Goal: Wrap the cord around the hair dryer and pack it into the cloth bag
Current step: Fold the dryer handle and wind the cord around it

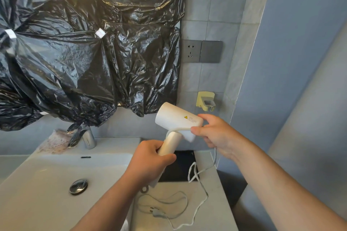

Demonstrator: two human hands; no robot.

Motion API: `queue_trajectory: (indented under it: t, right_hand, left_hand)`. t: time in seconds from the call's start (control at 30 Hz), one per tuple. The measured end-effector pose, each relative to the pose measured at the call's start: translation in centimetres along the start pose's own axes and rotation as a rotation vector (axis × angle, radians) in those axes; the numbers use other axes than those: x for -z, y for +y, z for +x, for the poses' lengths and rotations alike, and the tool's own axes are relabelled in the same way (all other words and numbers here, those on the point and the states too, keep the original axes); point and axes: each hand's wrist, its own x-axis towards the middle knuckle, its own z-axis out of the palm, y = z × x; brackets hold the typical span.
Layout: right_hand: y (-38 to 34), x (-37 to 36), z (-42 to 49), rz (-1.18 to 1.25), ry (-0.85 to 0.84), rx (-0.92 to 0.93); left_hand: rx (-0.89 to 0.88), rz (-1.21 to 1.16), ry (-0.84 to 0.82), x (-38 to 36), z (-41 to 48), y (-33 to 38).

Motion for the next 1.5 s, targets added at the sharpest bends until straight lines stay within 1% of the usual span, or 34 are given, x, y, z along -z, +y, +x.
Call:
queue_trajectory:
  t: [0.1, 0.23, 0.3, 0.4, 0.47, 0.57, 0.67, 0.83, 0.93, 1.03, 1.1, 1.23, 1.33, 1.37, 1.4, 1.43, 1.5]
  right_hand:
    - [0.1, -0.2, 0.0, 0.077, -0.019, 0.004]
    - [0.7, -0.3, 0.1, -0.041, -0.007, -0.005]
    - [1.1, -0.5, 0.2, -0.053, 0.015, 0.008]
    - [1.4, -1.1, -0.1, -0.005, -0.003, -0.017]
    - [1.8, -1.6, -0.4, 0.061, -0.036, -0.050]
    - [2.1, -1.9, -0.7, 0.232, -0.113, -0.052]
    - [2.0, -2.1, -0.7, 0.299, -0.155, -0.035]
    - [2.8, -2.9, -0.6, 0.467, -0.227, -0.051]
    - [3.1, -3.2, -0.3, 0.581, -0.239, -0.011]
    - [3.0, -2.9, -0.2, 0.654, -0.317, 0.055]
    - [2.6, -3.0, -0.5, 0.652, -0.303, 0.063]
    - [2.5, -3.3, -0.9, 0.618, -0.166, 0.066]
    - [2.9, -4.0, -0.7, 0.391, 0.012, 0.078]
    - [3.0, -4.3, -0.7, 0.337, 0.047, 0.077]
    - [3.2, -4.6, -0.6, 0.323, 0.048, 0.064]
    - [3.1, -4.6, -0.7, 0.352, 0.008, 0.043]
    - [2.8, -4.2, -0.8, 0.453, -0.152, 0.033]
  left_hand:
    - [0.037, -0.088, -0.002, 0.2, 0.3, 0.4]
    - [0.091, -0.210, -0.034, 0.3, 0.4, 0.3]
    - [0.111, -0.277, -0.053, 0.2, 0.3, 0.2]
    - [0.150, -0.489, -0.121, 0.3, 0.1, 0.1]
    - [0.157, -0.614, -0.192, 0.5, -0.1, 0.0]
    - [0.153, -0.806, -0.278, 0.2, -0.3, -0.1]
    - [0.168, -1.017, -0.334, -0.4, -0.4, -0.2]
    - [0.155, -1.182, -0.441, -0.9, -0.8, -0.1]
    - [0.150, -1.249, -0.491, -1.1, -0.9, -0.1]
    - [0.130, -1.279, -0.531, -1.1, -0.9, -0.3]
    - [0.123, -1.301, -0.558, -1.2, -0.9, -0.4]
    - [0.127, -1.353, -0.598, -1.3, -1.0, -0.6]
    - [0.127, -1.401, -0.642, -1.0, -0.9, -0.6]
    - [0.130, -1.423, -0.662, -0.9, -0.9, -0.6]
    - [0.138, -1.452, -0.693, -0.9, -0.9, -0.6]
    - [0.154, -1.489, -0.736, -0.8, -0.9, -0.6]
    - [0.182, -1.552, -0.805, -1.0, -0.9, -0.5]
